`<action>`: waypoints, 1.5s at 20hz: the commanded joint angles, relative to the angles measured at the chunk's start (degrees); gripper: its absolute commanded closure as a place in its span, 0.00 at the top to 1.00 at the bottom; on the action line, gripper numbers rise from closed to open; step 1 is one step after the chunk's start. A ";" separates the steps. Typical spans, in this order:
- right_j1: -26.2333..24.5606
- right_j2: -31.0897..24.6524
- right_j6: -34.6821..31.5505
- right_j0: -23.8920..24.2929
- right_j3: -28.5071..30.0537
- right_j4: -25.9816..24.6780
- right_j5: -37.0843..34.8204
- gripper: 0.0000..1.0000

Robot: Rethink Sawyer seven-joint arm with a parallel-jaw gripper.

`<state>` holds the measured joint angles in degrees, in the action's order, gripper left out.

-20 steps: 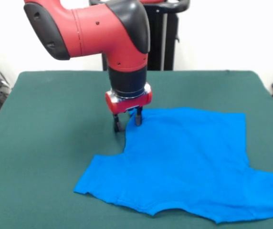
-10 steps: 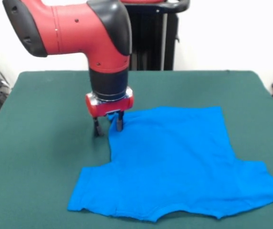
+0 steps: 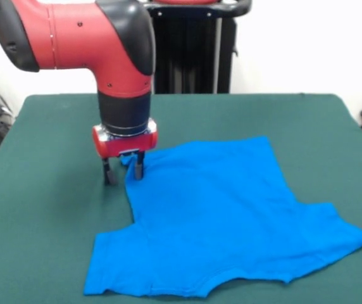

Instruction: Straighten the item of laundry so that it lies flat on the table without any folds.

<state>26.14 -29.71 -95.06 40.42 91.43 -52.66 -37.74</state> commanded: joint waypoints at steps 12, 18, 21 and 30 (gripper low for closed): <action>16.99 -2.18 12.77 -1.22 9.22 8.26 -16.49 1.00; 18.86 -2.64 9.79 -2.34 11.01 10.18 -16.99 1.00; 17.28 -1.96 7.68 -3.16 10.87 8.94 -15.00 1.00; 14.94 -3.28 7.64 -2.10 11.38 10.45 -11.56 1.00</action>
<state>44.72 -29.38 -95.05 40.22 96.81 -43.73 -49.69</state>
